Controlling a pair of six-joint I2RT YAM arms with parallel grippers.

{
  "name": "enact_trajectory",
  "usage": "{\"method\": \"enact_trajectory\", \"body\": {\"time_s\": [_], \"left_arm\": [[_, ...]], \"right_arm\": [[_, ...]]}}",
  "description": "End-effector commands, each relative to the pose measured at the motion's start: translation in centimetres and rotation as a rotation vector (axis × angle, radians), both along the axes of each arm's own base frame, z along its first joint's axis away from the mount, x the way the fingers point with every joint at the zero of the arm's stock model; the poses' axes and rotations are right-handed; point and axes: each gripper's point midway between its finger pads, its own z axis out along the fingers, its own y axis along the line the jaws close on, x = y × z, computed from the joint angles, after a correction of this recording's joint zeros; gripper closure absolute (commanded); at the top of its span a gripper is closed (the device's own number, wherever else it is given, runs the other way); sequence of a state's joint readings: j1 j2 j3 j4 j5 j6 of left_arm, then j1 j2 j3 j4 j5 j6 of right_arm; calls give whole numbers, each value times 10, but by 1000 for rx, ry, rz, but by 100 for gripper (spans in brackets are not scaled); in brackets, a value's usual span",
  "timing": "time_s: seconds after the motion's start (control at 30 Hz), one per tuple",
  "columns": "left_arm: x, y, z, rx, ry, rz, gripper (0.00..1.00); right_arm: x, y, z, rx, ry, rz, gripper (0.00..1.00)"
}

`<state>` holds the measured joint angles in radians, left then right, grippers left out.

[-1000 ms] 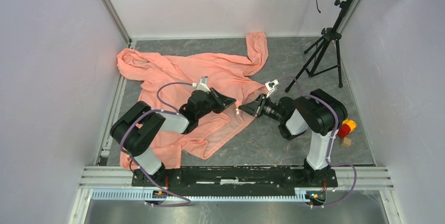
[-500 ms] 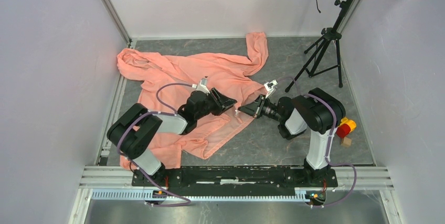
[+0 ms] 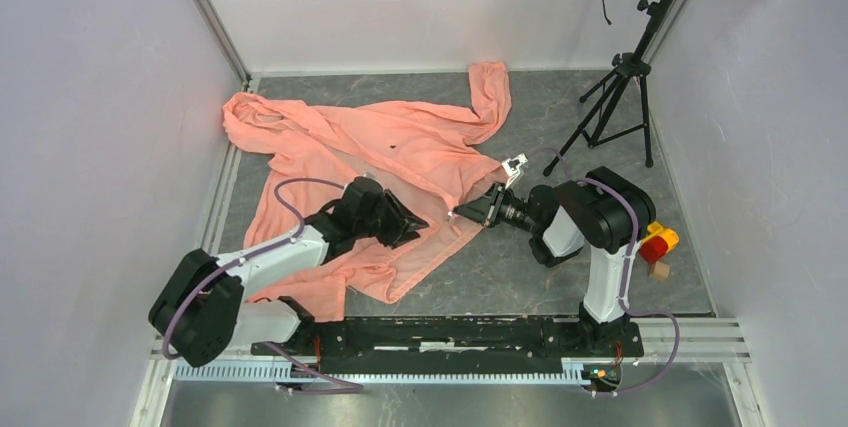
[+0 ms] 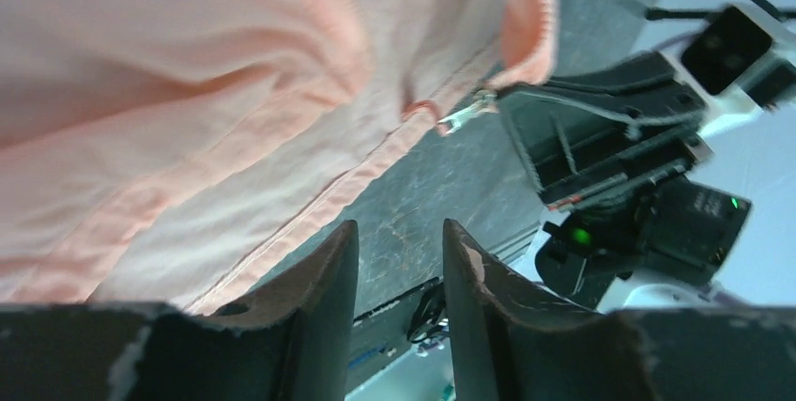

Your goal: Zip up the jacket

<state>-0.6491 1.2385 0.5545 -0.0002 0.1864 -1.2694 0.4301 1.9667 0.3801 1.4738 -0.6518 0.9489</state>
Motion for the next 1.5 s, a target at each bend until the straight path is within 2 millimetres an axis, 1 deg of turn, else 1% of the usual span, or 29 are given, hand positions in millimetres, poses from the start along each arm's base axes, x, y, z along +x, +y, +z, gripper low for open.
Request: {"method": "enact_trajectory", "body": {"time_s": [0.0,0.1,0.17,0.2,0.23,0.33,0.4,0.47,0.53,0.6,0.77,0.87,1.03,1.13,1.27,1.4,1.47], "left_arm": [[-6,9,-12,29,230,153,58],[3,18,-19,121,314,259,62],[7,20,-26,179,372,302,69],[9,20,-26,198,393,320,69],[9,19,-32,223,431,340,69],[8,13,-40,279,536,354,67],[13,5,-42,278,559,348,59],[18,1,-44,277,575,367,47],[24,0,-43,281,577,382,40],[27,-3,-44,291,592,383,38],[24,-8,-57,320,672,357,46],[27,-4,-60,343,688,367,48],[38,6,-58,358,698,392,48],[38,5,-62,366,710,389,48],[33,4,-71,369,752,388,49],[36,4,-72,374,745,402,49],[37,3,-74,378,747,401,51]], "right_arm": [[5,2,53,107,-245,6,100],[4,0,53,106,-246,2,100],[3,0,54,110,-248,1,100],[3,-1,55,113,-250,-1,100],[3,-2,55,113,-250,-2,100],[2,-3,57,119,-251,-3,100],[2,-3,58,129,-250,-3,100],[1,-4,59,138,-250,-2,100],[1,-5,60,145,-247,-5,100],[1,-6,61,150,-247,-4,100],[1,-6,62,157,-248,-6,100],[0,-7,63,159,-250,-6,100],[0,-7,64,163,-250,-4,100],[0,-7,64,164,-250,-4,100],[0,-7,64,165,-248,-4,100],[0,-7,63,166,-246,-4,100],[0,-6,63,167,-246,-2,100]]}}
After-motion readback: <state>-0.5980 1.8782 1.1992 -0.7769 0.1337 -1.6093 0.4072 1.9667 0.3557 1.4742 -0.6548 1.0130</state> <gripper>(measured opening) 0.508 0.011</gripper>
